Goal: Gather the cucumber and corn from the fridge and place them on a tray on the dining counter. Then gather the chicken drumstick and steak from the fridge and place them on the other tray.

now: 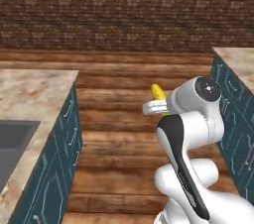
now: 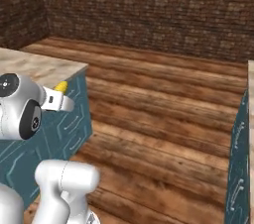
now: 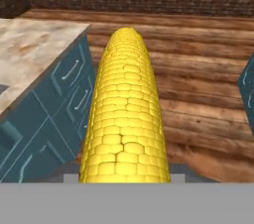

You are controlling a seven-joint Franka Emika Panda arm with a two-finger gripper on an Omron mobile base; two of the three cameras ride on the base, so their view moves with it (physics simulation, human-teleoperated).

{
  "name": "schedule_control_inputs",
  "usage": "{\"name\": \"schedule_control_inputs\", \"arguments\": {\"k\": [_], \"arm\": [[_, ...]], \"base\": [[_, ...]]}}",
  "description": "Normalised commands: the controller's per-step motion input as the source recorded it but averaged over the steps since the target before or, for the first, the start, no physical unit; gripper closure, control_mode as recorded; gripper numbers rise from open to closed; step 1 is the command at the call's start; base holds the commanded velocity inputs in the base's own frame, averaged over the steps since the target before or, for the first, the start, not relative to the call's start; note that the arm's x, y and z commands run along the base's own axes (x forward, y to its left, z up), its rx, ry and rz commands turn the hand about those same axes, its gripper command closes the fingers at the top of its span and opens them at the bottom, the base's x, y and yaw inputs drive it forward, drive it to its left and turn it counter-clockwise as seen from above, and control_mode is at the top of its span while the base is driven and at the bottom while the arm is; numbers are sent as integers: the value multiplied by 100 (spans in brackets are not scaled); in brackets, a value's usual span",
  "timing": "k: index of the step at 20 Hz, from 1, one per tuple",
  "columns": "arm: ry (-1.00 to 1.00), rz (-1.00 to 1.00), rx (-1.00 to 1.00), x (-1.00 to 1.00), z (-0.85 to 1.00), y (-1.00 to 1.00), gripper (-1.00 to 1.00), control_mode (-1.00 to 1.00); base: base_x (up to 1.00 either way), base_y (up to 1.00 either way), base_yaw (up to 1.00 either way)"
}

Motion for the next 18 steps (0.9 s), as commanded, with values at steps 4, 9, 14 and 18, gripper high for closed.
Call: {"name": "schedule_control_inputs", "arguments": {"k": [4, 9, 14, 18], "arm": [[0, 0, 0, 0, 0, 0, 100, 100], [0, 0, 0, 0, 0, 0, 100, 100], [0, 0, 0, 0, 0, 0, 100, 100], [0, 0, 0, 0, 0, 0, 100, 100]], "base": [[100, 56, -36], [100, 38, -15], [100, 10, 0], [100, 16, 0]]}}
